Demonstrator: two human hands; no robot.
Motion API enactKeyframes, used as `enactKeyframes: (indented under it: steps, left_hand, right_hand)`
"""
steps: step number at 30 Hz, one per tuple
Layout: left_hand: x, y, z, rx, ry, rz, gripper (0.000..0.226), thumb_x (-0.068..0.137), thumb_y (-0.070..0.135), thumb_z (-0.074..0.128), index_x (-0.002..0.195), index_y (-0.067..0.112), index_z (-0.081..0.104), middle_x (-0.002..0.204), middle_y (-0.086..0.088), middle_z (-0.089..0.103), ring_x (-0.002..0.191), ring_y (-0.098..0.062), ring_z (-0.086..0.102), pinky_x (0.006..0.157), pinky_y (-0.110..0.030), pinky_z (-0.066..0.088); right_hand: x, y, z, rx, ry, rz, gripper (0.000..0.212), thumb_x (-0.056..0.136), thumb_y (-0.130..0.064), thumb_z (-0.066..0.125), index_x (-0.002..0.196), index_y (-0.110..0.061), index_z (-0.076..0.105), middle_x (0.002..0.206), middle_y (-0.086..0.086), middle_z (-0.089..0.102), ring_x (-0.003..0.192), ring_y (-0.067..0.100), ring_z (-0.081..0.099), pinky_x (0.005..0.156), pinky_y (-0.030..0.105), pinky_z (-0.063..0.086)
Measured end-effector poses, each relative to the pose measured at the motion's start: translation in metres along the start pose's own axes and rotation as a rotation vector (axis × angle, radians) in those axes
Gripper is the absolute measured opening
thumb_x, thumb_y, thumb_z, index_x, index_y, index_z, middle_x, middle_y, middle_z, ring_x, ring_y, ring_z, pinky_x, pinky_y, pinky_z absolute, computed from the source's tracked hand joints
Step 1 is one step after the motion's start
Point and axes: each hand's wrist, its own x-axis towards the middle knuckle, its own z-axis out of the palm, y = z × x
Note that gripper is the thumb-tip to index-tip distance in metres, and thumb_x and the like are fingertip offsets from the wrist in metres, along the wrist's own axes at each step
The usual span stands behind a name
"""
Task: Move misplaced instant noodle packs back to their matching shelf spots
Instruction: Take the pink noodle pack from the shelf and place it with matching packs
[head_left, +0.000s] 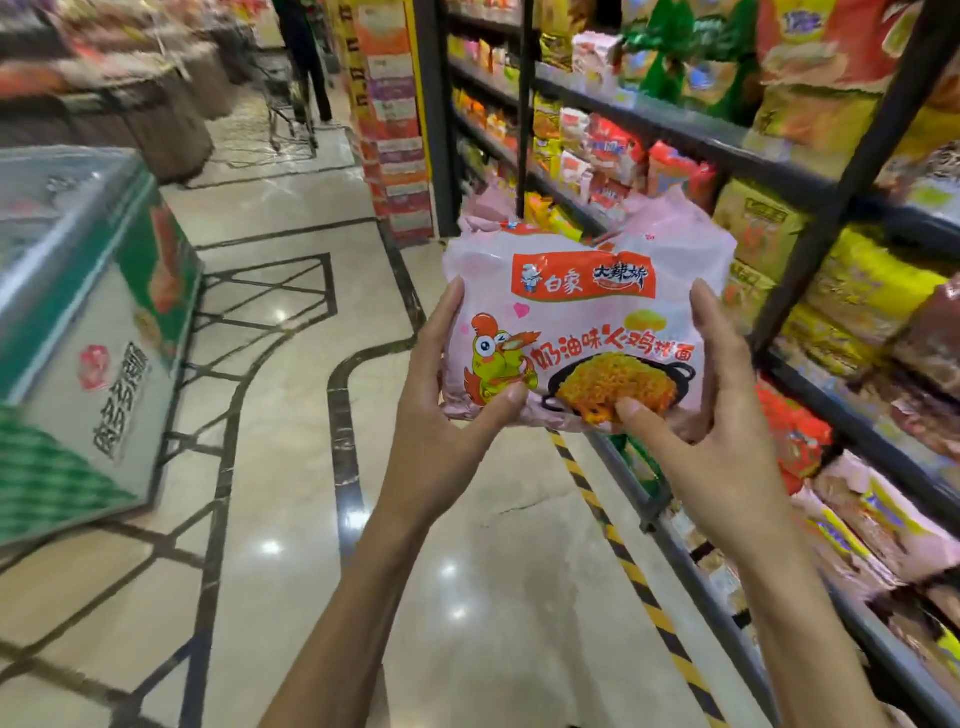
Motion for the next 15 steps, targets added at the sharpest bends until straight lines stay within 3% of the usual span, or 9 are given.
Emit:
enactKeyframes:
  steps: [1, 3, 5, 7, 9, 11, 15]
  left_hand:
    - [0.006, -0.008, -0.006, 0.001, 0.008, -0.018, 0.085, 0.088, 0.0, 0.075, 0.156, 0.029, 0.033, 0.162, 0.004, 0.036, 0.143, -0.018, 0.047, 0.108, -0.046, 0.051]
    - [0.022, -0.024, -0.017, 0.01, 0.024, -0.049, 0.085, 0.088, 0.001, 0.076, 0.155, 0.032, 0.033, 0.161, 0.002, 0.037, 0.143, -0.021, 0.047, 0.108, -0.049, 0.051]
    - [0.038, -0.042, -0.026, 0.028, 0.041, -0.079, 0.085, 0.088, 0.001, 0.076, 0.155, 0.033, 0.034, 0.161, 0.003, 0.038, 0.143, -0.021, 0.047, 0.108, -0.049, 0.05]
    - [0.057, -0.059, -0.033, 0.041, 0.062, -0.12, 0.085, 0.087, 0.002, 0.076, 0.153, 0.036, 0.035, 0.159, 0.01, 0.039, 0.141, -0.015, 0.049, 0.106, -0.043, 0.053]
    - [0.081, -0.077, -0.039, 0.034, 0.077, -0.158, 0.086, 0.086, 0.001, 0.077, 0.152, 0.038, 0.036, 0.156, 0.019, 0.041, 0.137, -0.008, 0.052, 0.103, -0.036, 0.055]
    - [0.112, -0.095, -0.045, 0.058, 0.075, -0.169, 0.087, 0.085, 0.002, 0.078, 0.152, 0.039, 0.036, 0.155, 0.022, 0.041, 0.138, -0.008, 0.052, 0.103, -0.036, 0.055]
    - [0.178, -0.131, -0.058, 0.106, 0.108, -0.186, 0.087, 0.083, 0.01, 0.079, 0.153, 0.04, 0.037, 0.157, 0.015, 0.039, 0.142, -0.013, 0.048, 0.104, -0.046, 0.054]
  right_hand:
    - [0.009, 0.006, 0.008, 0.009, -0.009, 0.023, 0.089, 0.09, -0.008, 0.071, 0.153, -0.05, 0.024, 0.15, -0.046, 0.023, 0.102, 0.009, 0.061, 0.088, 0.049, 0.055]
    - [0.028, 0.018, 0.026, 0.026, -0.034, 0.034, 0.089, 0.091, -0.007, 0.07, 0.153, -0.05, 0.024, 0.151, -0.045, 0.022, 0.124, 0.001, 0.054, 0.095, 0.049, 0.053]
    - [0.049, 0.031, 0.045, 0.022, -0.072, 0.038, 0.087, 0.093, -0.008, 0.068, 0.154, -0.05, 0.021, 0.15, -0.046, 0.02, 0.144, 0.001, 0.035, 0.108, 0.05, 0.046]
    - [0.073, 0.046, 0.063, 0.025, -0.104, 0.046, 0.086, 0.094, -0.012, 0.067, 0.154, -0.05, 0.019, 0.147, -0.051, 0.018, 0.146, -0.012, 0.019, 0.118, 0.037, 0.034]
    - [0.101, 0.062, 0.08, 0.041, -0.122, 0.051, 0.085, 0.094, -0.015, 0.067, 0.154, -0.05, 0.018, 0.146, -0.05, 0.017, 0.139, -0.023, 0.014, 0.112, 0.015, 0.03]
    - [0.133, 0.076, 0.095, 0.098, -0.135, 0.069, 0.086, 0.093, -0.011, 0.068, 0.155, -0.044, 0.02, 0.151, -0.039, 0.02, 0.132, -0.03, 0.016, 0.093, -0.004, 0.033]
    - [0.206, 0.103, 0.125, 0.163, -0.165, 0.093, 0.087, 0.09, -0.002, 0.07, 0.154, -0.04, 0.024, 0.152, -0.034, 0.024, 0.124, -0.037, 0.02, 0.081, -0.01, 0.033]
